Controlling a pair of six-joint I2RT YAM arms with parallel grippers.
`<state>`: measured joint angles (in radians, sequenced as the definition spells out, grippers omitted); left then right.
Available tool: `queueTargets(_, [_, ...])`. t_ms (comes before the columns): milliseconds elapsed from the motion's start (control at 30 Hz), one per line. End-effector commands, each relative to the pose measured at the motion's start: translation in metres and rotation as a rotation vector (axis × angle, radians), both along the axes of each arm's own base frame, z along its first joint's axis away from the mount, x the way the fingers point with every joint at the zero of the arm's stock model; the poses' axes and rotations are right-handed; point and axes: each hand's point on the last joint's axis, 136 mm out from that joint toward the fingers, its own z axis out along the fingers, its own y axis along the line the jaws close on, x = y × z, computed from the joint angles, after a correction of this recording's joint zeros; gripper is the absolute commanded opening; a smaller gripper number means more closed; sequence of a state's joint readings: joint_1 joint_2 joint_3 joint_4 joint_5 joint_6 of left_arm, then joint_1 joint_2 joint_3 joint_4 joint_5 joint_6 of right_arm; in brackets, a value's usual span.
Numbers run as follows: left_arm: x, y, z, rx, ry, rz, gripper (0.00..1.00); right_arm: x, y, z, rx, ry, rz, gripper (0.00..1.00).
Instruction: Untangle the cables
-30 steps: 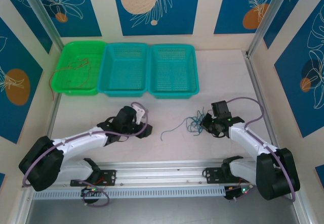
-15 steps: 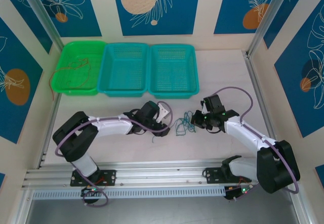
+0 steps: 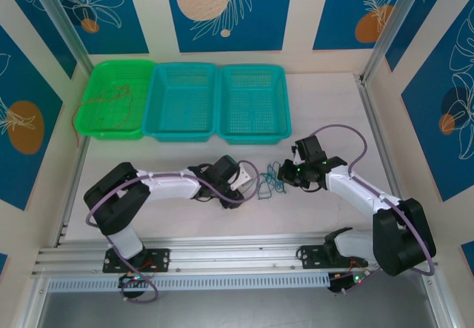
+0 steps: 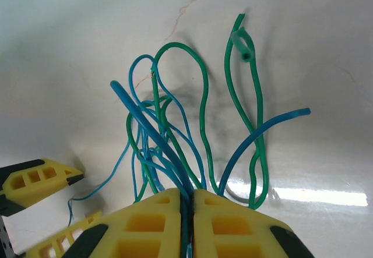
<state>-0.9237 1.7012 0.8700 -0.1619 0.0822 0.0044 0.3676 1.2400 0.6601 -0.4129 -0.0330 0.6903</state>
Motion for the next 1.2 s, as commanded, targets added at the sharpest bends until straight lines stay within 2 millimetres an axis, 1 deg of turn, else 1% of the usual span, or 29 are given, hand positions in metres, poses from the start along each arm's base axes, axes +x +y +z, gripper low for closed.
queueTargets(0, [-0.015, 0.031, -0.034, 0.216, 0.029, -0.033, 0.25, 0.001, -0.002, 0.001, -0.023, 0.017, -0.023, 0.12])
queueTargets(67, [-0.015, 0.031, -0.037, 0.251, 0.007, -0.052, 0.14, -0.001, -0.016, -0.007, -0.088, 0.048, -0.104, 0.13])
queueTargets(133, [-0.014, 0.033, -0.038, 0.274, -0.016, -0.064, 0.03, -0.004, -0.037, -0.014, -0.161, 0.079, -0.217, 0.14])
queueTargets(167, [-0.013, 0.035, -0.038, 0.283, -0.023, -0.062, 0.00, -0.005, -0.045, -0.016, -0.182, 0.087, -0.258, 0.15])
queueTargets(233, [-0.009, 0.040, -0.035, 0.300, -0.049, -0.042, 0.00, -0.008, -0.058, -0.019, -0.190, 0.102, -0.335, 0.16])
queueTargets(300, [-0.004, 0.043, -0.027, 0.288, -0.093, -0.015, 0.00, -0.011, -0.070, -0.021, -0.187, 0.114, -0.396, 0.18])
queueTargets(400, [0.016, 0.054, 0.003, 0.233, -0.196, 0.112, 0.00, -0.017, -0.092, -0.024, -0.182, 0.132, -0.503, 0.20])
queueTargets(433, [0.022, 0.058, 0.015, 0.187, -0.207, 0.171, 0.00, -0.021, -0.103, -0.025, -0.189, 0.146, -0.568, 0.20])
queueTargets(467, [0.026, 0.062, 0.022, 0.140, -0.198, 0.225, 0.00, -0.027, -0.115, -0.028, -0.205, 0.168, -0.644, 0.21])
queueTargets(533, [0.034, 0.066, 0.044, -0.006, -0.194, 0.312, 0.00, -0.039, -0.135, -0.033, -0.218, 0.211, -0.777, 0.20])
queueTargets(600, [0.037, 0.072, 0.055, -0.082, -0.204, 0.359, 0.00, -0.045, -0.147, -0.035, -0.220, 0.233, -0.843, 0.21])
queueTargets(633, [0.037, 0.074, 0.060, -0.095, -0.207, 0.371, 0.00, -0.044, -0.148, -0.034, -0.217, 0.224, -0.835, 0.21])
queueTargets(667, [0.035, 0.074, 0.062, -0.100, -0.200, 0.369, 0.00, -0.038, -0.144, -0.031, -0.202, 0.193, -0.794, 0.22])
queueTargets(700, [0.033, 0.071, 0.066, -0.113, -0.187, 0.363, 0.00, -0.027, -0.135, -0.024, -0.171, 0.141, -0.706, 0.25])
queueTargets(733, [0.031, 0.068, 0.068, -0.130, -0.172, 0.359, 0.00, -0.015, -0.120, -0.013, -0.134, 0.075, -0.587, 0.30])
queueTargets(767, [0.030, 0.065, 0.071, -0.152, -0.166, 0.356, 0.00, -0.006, -0.105, -0.002, -0.118, 0.014, -0.478, 0.33])
queueTargets(800, [0.030, 0.063, 0.072, -0.168, -0.160, 0.358, 0.00, 0.001, -0.088, 0.012, -0.116, -0.054, -0.372, 0.36])
queueTargets(867, [0.031, 0.061, 0.074, -0.183, -0.164, 0.361, 0.00, 0.009, -0.050, 0.040, -0.104, -0.193, -0.148, 0.43])
queueTargets(933, [0.032, 0.059, 0.076, -0.185, -0.166, 0.359, 0.00, 0.006, -0.005, 0.060, -0.067, -0.293, 0.052, 0.48])
queueTargets(1000, [0.033, 0.056, 0.079, -0.194, -0.163, 0.355, 0.00, 0.000, 0.030, 0.067, -0.056, -0.343, 0.196, 0.58])
queueTargets(1033, [0.033, 0.055, 0.082, -0.200, -0.164, 0.355, 0.00, -0.004, 0.045, 0.065, -0.080, -0.355, 0.265, 0.63])
queueTargets(1100, [0.035, 0.055, 0.090, -0.216, -0.175, 0.366, 0.00, -0.006, 0.059, 0.054, -0.183, -0.360, 0.335, 0.69])
queueTargets(1167, [0.037, 0.056, 0.099, -0.235, -0.197, 0.382, 0.00, -0.003, 0.062, 0.036, -0.303, -0.329, 0.354, 0.76])
